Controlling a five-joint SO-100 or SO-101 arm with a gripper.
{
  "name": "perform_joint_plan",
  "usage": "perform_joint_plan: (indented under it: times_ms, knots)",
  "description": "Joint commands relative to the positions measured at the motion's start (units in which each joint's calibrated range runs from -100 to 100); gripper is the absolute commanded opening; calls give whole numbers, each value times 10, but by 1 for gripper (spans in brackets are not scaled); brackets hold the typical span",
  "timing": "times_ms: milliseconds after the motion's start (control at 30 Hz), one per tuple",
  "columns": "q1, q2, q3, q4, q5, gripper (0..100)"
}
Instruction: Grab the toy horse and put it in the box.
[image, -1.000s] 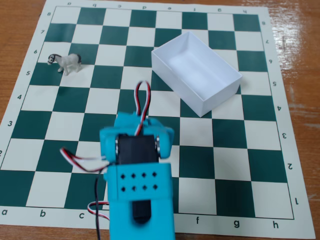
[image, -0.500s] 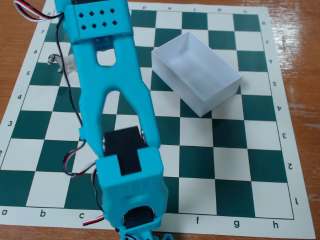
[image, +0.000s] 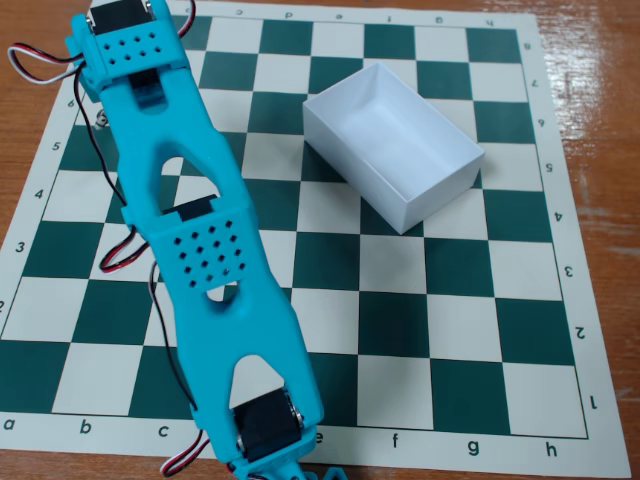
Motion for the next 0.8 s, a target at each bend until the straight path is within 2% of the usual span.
perform_joint_plan:
  times_ms: [0,333,767]
  knots:
    - [6,36,-65,-15,14,35]
    - [18,145,-131,-88,31,35]
    - [-13,204,-178,-146,21,35]
